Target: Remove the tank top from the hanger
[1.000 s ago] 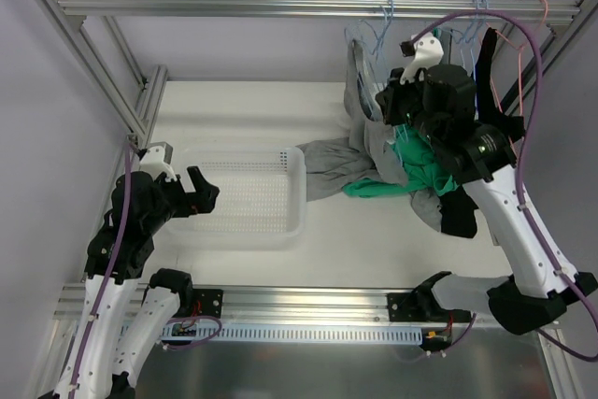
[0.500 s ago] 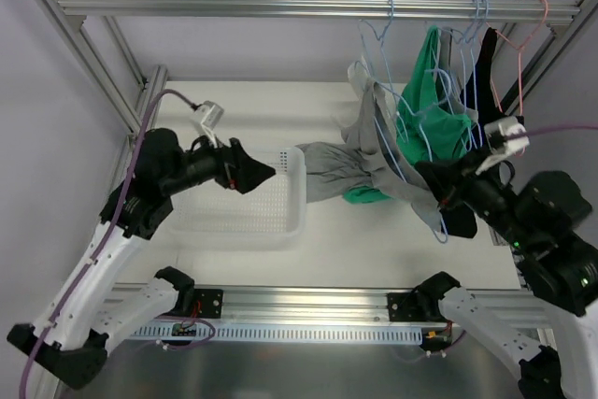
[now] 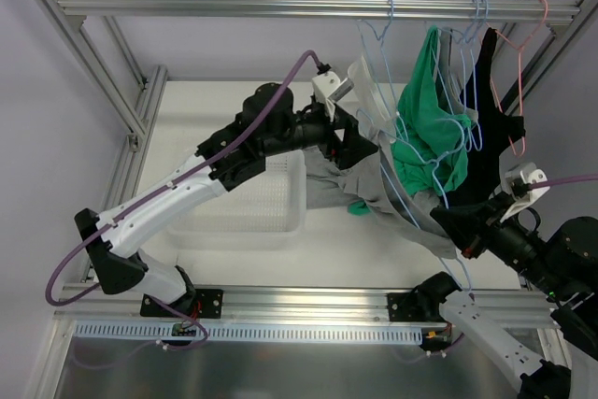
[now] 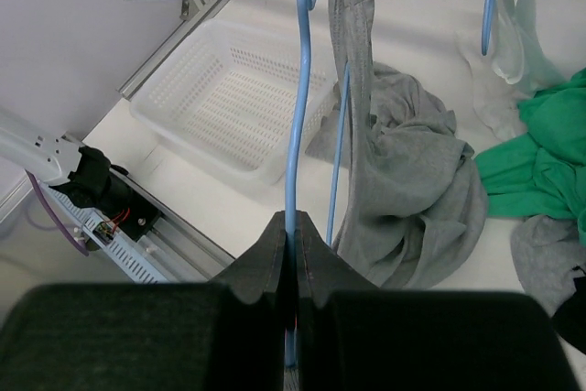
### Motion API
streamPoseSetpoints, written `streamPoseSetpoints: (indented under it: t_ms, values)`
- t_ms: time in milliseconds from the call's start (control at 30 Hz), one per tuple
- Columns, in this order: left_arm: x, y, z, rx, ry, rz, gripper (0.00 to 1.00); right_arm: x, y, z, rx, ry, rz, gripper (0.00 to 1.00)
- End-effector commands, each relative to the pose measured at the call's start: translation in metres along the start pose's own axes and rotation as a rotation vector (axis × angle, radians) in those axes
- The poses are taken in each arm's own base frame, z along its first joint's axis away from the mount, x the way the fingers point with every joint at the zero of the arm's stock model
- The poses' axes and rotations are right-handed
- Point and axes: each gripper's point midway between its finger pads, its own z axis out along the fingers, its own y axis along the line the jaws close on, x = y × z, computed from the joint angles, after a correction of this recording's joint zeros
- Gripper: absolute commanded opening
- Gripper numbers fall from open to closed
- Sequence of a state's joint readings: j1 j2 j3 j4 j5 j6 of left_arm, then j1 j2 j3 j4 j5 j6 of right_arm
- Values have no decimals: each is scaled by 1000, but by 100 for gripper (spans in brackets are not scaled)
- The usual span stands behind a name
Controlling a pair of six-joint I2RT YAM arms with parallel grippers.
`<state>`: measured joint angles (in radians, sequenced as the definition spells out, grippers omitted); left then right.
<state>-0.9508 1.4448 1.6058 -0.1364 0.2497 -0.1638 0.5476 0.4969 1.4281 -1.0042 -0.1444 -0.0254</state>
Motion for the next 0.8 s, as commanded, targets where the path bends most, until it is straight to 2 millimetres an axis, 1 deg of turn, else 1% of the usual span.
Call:
streamPoseSetpoints:
  t_ms: [0,33,100,233,333,367,433,500,533,567,600,633,733,767]
  values:
    - [-25,5,11,-56,-75,111,71,-13,9,-18,-34,-61,1,0]
    - [-21,6,15,-59,-67,115,64,-15,9,-21,-30,-73,-8,0]
    - [-14,10,22,-73,-51,114,61,-15,8,-23,-23,-78,-11,0]
    - [-3,7,29,-56,-27,110,60,-16,5,-23,-7,-78,-21,0]
    - [5,13,32,-86,-11,114,59,-19,6,-22,-9,-80,-24,0]
    - [8,15,34,-92,-6,114,55,-20,8,-22,-21,-79,-26,0]
    - [8,17,36,-99,-7,109,51,-20,10,-21,-31,-74,-27,0]
    - [6,12,38,-75,-13,107,50,-19,10,-17,-33,-63,-27,0]
    - [6,10,38,-62,-12,108,50,-18,9,-17,-33,-63,-28,0]
    - [5,3,39,-25,-12,110,51,-19,9,-16,-30,-64,-30,0]
    - [4,0,38,-6,-13,111,62,-18,8,-15,-27,-65,-30,0]
    - [5,-2,38,4,-12,111,66,-17,7,-13,-22,-60,-33,0]
    - [8,-5,38,20,-7,105,69,-18,4,-11,-8,-60,-37,0]
    - [9,-4,39,18,-4,105,67,-18,5,-11,-13,-60,-36,0]
